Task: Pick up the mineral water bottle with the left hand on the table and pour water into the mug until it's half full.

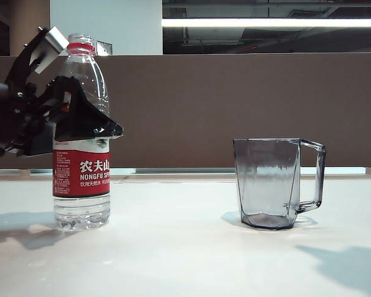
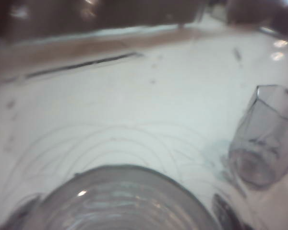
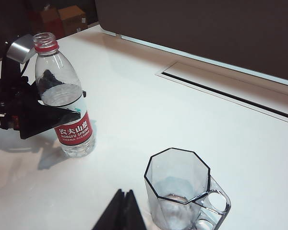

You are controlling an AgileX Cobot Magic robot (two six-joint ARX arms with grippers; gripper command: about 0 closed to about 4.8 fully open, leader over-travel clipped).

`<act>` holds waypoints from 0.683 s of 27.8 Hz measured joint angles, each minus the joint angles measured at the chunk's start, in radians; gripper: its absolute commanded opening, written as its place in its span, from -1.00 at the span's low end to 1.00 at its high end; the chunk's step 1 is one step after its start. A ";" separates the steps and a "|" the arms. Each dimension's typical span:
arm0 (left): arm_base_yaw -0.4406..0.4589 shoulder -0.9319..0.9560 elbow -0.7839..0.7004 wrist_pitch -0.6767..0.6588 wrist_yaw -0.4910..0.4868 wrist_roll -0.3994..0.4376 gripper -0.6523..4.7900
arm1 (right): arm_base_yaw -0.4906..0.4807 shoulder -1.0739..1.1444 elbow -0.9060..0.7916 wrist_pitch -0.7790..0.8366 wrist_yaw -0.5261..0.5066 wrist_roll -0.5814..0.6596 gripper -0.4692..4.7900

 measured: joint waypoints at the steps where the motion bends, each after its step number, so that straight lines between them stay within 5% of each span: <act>1: 0.000 0.000 0.000 0.000 0.000 0.000 1.00 | 0.000 0.000 0.000 0.000 0.000 0.000 -0.83; 18: 0.000 0.000 0.004 0.014 0.001 0.000 1.00 | 0.000 0.000 0.000 0.000 0.000 0.000 -0.83; 19: 0.000 0.000 0.004 0.014 0.007 0.000 0.83 | 0.000 0.000 0.000 0.000 0.000 0.000 -0.83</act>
